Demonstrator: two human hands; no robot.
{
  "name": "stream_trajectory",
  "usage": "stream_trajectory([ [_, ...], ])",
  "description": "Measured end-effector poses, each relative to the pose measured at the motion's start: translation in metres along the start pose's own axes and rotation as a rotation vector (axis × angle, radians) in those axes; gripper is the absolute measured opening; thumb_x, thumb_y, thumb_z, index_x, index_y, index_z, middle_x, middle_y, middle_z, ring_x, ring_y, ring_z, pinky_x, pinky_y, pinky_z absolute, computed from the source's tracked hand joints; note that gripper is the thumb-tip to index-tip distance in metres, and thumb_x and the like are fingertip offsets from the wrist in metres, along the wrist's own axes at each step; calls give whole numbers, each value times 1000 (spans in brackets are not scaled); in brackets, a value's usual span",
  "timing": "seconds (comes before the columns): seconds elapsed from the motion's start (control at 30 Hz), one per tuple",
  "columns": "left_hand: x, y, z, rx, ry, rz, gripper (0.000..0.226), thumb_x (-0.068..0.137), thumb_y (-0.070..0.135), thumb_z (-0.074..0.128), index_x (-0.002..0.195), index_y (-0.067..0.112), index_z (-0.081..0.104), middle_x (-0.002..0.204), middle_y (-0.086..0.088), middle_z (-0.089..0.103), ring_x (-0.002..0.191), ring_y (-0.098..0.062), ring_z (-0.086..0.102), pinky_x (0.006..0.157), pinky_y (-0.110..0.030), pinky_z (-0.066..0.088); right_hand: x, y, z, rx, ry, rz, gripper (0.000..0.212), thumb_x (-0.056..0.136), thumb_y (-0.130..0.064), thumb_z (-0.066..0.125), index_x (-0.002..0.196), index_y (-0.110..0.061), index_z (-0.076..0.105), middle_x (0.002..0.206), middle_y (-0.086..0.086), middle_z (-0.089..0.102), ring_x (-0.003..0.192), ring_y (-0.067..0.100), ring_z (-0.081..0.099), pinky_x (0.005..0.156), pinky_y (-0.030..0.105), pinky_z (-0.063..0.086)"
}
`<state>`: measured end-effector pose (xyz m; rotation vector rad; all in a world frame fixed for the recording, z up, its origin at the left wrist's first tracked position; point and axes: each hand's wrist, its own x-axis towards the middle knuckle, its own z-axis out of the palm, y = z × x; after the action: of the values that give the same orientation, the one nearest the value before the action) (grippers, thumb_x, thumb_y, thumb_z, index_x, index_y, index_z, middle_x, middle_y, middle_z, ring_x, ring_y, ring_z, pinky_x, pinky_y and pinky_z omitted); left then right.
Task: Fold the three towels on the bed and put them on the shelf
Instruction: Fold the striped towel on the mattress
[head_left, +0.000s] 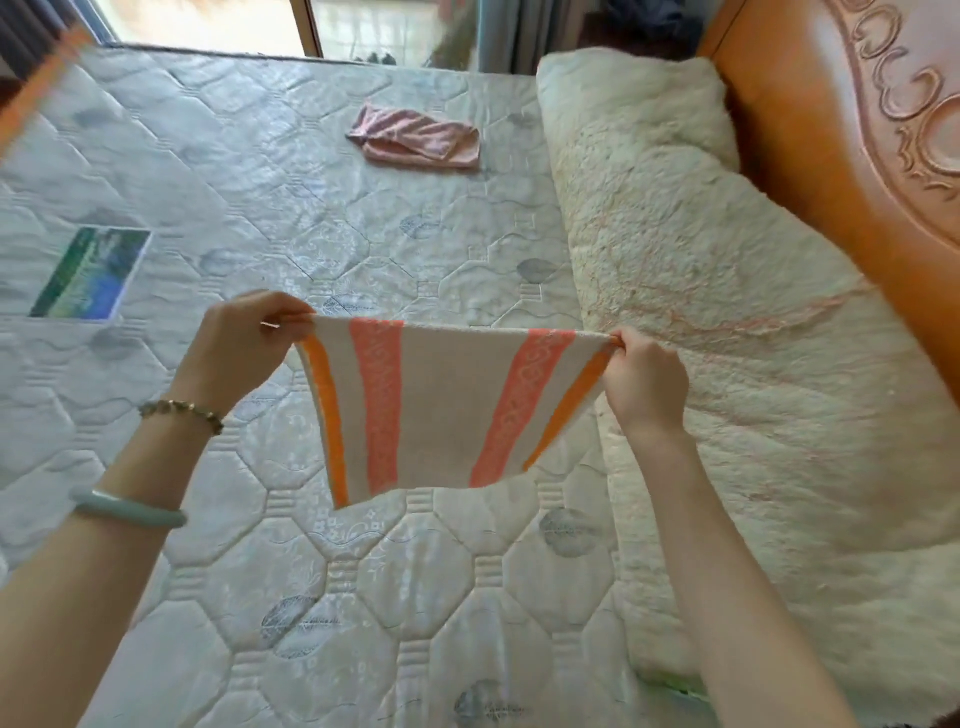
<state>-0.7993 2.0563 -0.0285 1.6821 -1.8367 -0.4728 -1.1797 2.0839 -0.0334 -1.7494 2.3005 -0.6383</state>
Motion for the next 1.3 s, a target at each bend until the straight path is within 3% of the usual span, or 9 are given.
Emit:
stream_trajectory([
  [0.13, 15, 1, 4, -27, 19, -95, 17, 77, 11, 75, 86, 24, 70, 84, -5, 71, 68, 22, 55, 70, 3, 37, 20, -18, 6, 48, 49, 32, 26, 85, 5, 42, 94, 0, 66, 84, 24, 67, 80, 40, 61, 62, 33, 33],
  [0.23, 26, 8, 2, -59, 113, -65, 27, 79, 13, 74, 79, 38, 64, 80, 8, 68, 70, 23, 55, 72, 3, 38, 34, -28, 1, 102, 148, -7, 30, 83, 11, 40, 94, 2, 65, 79, 20, 67, 71, 35, 57, 64, 31, 27],
  [0.33, 29, 19, -3, -68, 223, 35, 21, 80, 14, 72, 83, 34, 66, 79, 28, 56, 74, 24, 54, 76, 0, 40, 46, -31, -5, 201, 276, -56, 32, 85, 12, 43, 107, 1, 64, 91, 19, 70, 83, 32, 65, 71, 35, 49],
  [0.47, -2, 17, -7, -93, 245, 144, 25, 81, 14, 73, 88, 35, 62, 86, 24, 55, 83, 16, 55, 77, -5, 44, 35, -11, 0, 250, 309, -136, 26, 86, 9, 47, 102, -1, 65, 87, 15, 70, 77, 22, 62, 69, 20, 43],
  [0.6, -62, -24, 27, -70, 73, 98, 20, 75, 1, 77, 85, 18, 73, 88, 29, 61, 82, 15, 58, 75, -9, 51, -8, 23, 33, 274, 121, -66, 24, 86, 9, 48, 100, 2, 67, 89, 19, 69, 83, 32, 63, 72, 35, 48],
  [0.73, -128, -67, 77, -62, -191, -119, 62, 69, 0, 81, 74, 59, 62, 89, 39, 62, 68, 0, 64, 70, -19, 53, -61, 68, 92, 231, -127, 59, 28, 79, 16, 46, 94, 7, 68, 98, 24, 64, 96, 37, 58, 77, 27, 35],
  [0.93, -219, -107, 141, 126, -591, -434, 33, 73, 12, 81, 61, 34, 59, 80, 1, 66, 75, -20, 64, 66, -26, 42, -151, 137, 173, 32, -574, 200, 30, 79, 12, 51, 99, 3, 71, 103, 27, 64, 101, 39, 60, 87, 34, 42],
  [1.13, -286, -125, 159, 233, -1092, -393, 14, 77, 22, 77, 69, 30, 68, 79, 13, 64, 75, -2, 56, 60, -6, 36, -221, 176, 187, -197, -1016, 271, 26, 88, -7, 51, 103, -12, 71, 108, 9, 70, 104, 29, 61, 72, 26, 39],
  [1.3, -282, -139, 163, 49, -939, -529, 13, 73, 26, 81, 67, 27, 71, 73, 12, 71, 76, -4, 65, 76, -29, 53, -216, 192, 194, -88, -1047, 341, 26, 84, 1, 50, 88, -10, 73, 89, 10, 70, 94, 27, 63, 70, 26, 40],
])
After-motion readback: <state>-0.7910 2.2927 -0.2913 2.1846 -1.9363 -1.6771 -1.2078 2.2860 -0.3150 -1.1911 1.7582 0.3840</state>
